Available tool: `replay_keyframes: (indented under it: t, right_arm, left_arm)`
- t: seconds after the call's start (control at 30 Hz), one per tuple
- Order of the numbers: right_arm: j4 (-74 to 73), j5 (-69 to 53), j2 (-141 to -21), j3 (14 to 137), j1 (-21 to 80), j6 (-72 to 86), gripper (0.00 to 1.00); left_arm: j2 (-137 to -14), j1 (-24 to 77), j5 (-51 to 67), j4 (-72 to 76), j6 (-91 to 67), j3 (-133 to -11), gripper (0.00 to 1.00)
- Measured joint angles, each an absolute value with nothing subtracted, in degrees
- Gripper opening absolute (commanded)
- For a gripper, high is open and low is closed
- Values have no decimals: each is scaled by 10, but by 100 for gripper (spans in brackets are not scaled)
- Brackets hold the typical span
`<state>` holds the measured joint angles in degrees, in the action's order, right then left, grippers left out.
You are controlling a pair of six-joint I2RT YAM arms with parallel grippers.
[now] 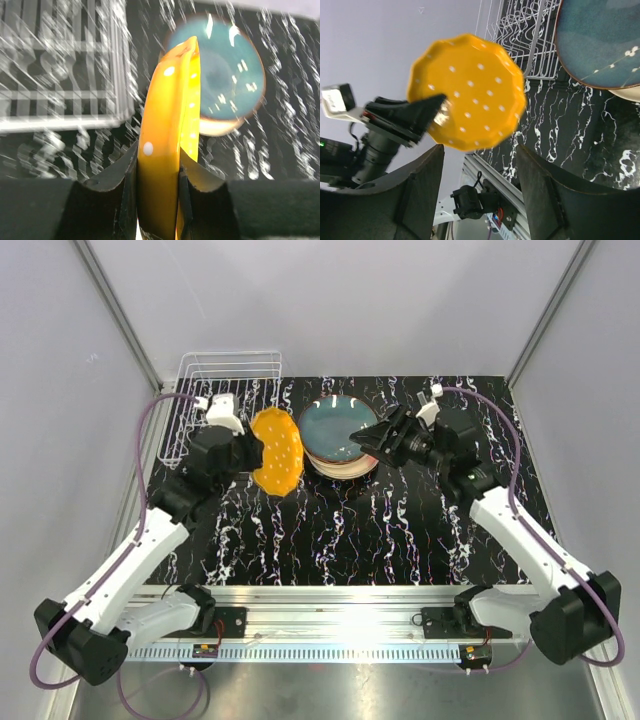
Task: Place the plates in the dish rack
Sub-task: Insert the plate into the dish rack
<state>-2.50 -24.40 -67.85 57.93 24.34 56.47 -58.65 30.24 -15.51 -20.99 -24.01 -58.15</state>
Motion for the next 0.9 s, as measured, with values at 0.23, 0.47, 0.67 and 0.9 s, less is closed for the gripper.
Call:
replay_keyframes:
  t: [0.23, 0.47, 0.67, 0.9]
  right_arm:
    - [-108, -227, -601, 584, 244, 493, 70]
    - [-170, -215, -542, 547, 244, 428, 75]
    - [-230, -203, -536, 529, 244, 369, 78]
    - [-265, -199, -551, 528, 244, 310, 81]
  left_arm:
    - [-578, 260, -234, -201, -108, -653, 0]
    - [-612, 146, -264, -198, -41, -682, 0]
    - [-667, 92, -266, -198, -19, -695, 0]
    - [-710, 65, -246, -170, 6, -717, 0]
